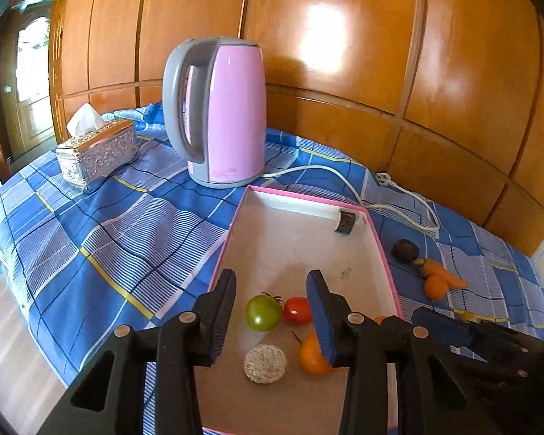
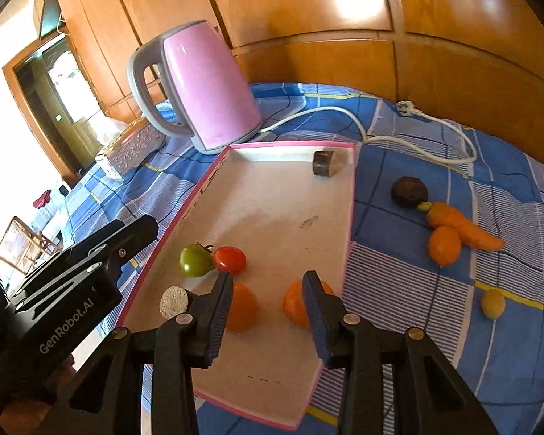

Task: Organize fruits
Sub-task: 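Withdraw both open tools from the tray back over the bedspread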

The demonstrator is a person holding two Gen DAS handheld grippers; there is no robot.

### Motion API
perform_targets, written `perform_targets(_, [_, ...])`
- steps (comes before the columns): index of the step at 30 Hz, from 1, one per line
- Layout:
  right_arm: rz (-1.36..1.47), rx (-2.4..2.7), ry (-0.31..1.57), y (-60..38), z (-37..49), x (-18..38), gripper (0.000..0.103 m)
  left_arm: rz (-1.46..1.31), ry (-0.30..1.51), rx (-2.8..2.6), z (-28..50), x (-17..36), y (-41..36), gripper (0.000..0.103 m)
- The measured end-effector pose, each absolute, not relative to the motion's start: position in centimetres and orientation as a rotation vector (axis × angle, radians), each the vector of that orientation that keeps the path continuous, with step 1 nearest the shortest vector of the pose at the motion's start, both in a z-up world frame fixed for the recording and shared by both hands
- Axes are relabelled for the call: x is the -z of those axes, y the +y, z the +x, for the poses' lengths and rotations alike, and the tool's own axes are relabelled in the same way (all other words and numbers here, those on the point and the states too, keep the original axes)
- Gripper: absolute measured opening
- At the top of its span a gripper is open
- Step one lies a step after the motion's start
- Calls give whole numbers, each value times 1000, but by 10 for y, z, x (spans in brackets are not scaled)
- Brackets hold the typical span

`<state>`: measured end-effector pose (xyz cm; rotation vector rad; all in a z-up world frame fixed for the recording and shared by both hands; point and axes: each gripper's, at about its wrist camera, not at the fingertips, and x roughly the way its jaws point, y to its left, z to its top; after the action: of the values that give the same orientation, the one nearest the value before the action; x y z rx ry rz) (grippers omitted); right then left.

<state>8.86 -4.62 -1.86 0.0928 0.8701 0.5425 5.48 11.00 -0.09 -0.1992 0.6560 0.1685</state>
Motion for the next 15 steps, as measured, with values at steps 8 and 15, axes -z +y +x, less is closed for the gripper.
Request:
perform_targets(8, [96,-502,857,-57,80,17,40,-182,668,-146,48,3,96,41])
perform_targets(15, [125,-459,855,-73,75,19,40,-169,681,-114,44,6,82,41])
